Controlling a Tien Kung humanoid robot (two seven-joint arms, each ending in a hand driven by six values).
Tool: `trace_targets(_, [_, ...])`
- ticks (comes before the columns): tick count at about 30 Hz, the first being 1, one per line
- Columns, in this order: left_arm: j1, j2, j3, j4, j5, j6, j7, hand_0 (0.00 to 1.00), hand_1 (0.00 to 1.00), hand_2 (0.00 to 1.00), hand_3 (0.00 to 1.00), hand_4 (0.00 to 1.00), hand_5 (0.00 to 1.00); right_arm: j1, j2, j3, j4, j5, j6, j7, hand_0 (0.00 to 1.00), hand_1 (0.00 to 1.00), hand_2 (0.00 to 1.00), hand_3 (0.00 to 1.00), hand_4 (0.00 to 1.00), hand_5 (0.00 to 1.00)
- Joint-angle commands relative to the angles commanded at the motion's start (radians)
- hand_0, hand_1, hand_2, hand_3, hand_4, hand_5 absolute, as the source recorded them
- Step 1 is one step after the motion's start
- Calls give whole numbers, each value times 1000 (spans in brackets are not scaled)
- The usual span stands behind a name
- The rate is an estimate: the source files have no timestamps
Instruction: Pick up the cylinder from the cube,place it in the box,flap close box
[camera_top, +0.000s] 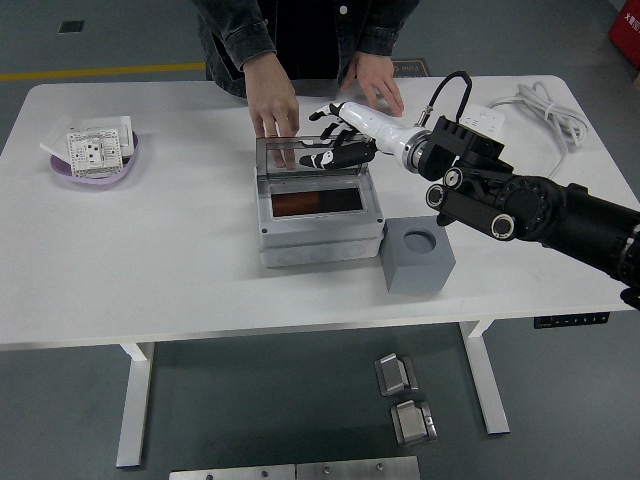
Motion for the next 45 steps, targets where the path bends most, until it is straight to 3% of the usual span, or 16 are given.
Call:
trace_targets(8, [7,-4,2,1,-10,1,-4,620,624,579,684,710,266,-56,-64,74,155,-144,-20,-39,717,643,680,856,869,510])
trace_targets(18, [9,-6,-3,0,-9,2,-4,620,624,579,684,711,266,-88,-105,147,261,-240,-15,-79,698,628,680,860,863,505])
trace_targets(45, [22,-11,-9,3,-17,3,-4,619,624,579,683,710,266,-221,-138,232,359,-230,-9,-94,654,613,679,863,858,505])
